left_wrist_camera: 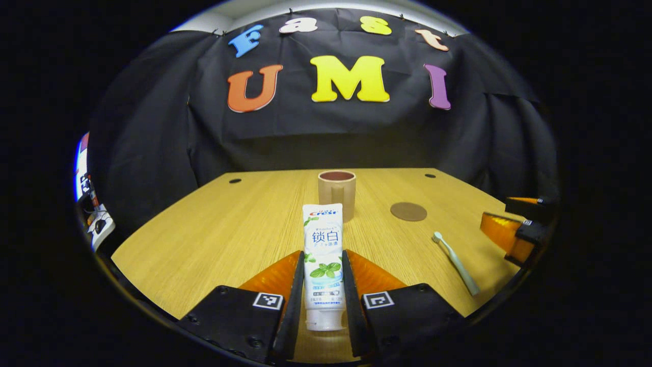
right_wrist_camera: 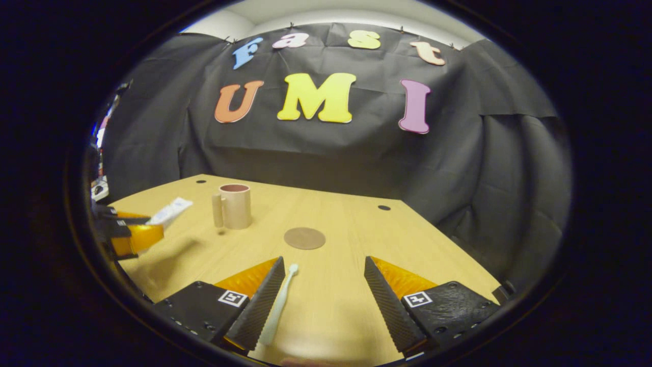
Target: Put the toothbrush and toothpaste on the desktop into the cup, then pick up the cup and place it on the coaster on the desktop.
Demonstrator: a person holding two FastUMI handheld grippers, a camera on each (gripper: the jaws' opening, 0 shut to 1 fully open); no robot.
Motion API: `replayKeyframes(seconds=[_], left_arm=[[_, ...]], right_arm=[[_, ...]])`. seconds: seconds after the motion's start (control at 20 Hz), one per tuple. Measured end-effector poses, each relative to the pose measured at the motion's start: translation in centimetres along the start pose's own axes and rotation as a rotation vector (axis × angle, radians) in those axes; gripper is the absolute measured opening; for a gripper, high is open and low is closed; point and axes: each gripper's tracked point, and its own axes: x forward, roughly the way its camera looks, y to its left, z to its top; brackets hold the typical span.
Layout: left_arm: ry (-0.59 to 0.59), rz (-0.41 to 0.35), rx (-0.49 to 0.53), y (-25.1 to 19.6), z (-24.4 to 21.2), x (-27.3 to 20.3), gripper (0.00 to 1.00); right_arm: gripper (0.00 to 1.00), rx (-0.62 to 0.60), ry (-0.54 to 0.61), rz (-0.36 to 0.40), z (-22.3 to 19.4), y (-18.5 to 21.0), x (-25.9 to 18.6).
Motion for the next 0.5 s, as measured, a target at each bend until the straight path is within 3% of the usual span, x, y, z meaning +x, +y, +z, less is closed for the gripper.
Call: replayKeyframes(seconds=[0.2,0.5], left_arm=[[-0.123,0.010,-0.026,0.6,3.0,-1.4,0.43],[-0.140,-0.002,-0.041,0.5,3.7,-2.0,0.43]], right_arm=[[0.95,0.014,0.091,0.032,-2.0,2.0,1.7],[0.80,0.092,0.297,0.049,-5.5,3.9,4.7]])
